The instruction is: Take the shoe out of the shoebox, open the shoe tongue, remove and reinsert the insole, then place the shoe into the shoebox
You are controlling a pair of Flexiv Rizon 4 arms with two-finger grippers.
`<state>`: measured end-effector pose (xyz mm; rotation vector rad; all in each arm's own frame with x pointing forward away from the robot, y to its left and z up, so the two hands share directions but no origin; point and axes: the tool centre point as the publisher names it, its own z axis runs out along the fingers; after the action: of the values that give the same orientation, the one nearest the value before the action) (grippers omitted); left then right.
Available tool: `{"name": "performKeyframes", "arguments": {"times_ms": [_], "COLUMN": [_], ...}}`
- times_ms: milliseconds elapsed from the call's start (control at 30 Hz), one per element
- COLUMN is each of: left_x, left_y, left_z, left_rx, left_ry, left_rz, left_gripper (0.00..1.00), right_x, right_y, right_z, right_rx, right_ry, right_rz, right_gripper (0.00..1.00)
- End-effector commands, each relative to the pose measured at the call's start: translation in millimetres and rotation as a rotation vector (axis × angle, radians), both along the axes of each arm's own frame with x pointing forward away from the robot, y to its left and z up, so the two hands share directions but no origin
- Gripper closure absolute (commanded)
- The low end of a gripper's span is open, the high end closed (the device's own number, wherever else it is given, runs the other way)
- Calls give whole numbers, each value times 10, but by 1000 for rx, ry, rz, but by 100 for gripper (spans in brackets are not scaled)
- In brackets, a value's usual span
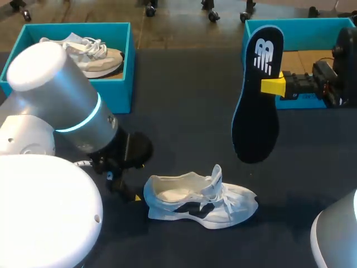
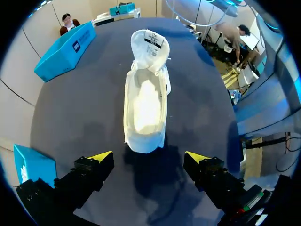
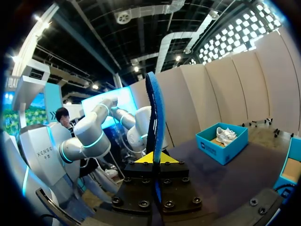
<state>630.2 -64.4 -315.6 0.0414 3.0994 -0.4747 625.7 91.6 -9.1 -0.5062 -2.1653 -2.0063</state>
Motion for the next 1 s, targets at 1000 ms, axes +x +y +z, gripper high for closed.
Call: {"name": "performKeyframes", "arguments": {"times_ms": [1000], "left_x": [343], "left_y": [-1056], "left_z": [-193], "left_rx": [29], "left_ry": [7], "left_rz": [-47], "left_gripper": [0], "right_x": [35], "right_y": [21], "right_z": [-5], "right_rx": [-1], "right_ry": [0], "right_rz": [4], "right_gripper": [100]}}
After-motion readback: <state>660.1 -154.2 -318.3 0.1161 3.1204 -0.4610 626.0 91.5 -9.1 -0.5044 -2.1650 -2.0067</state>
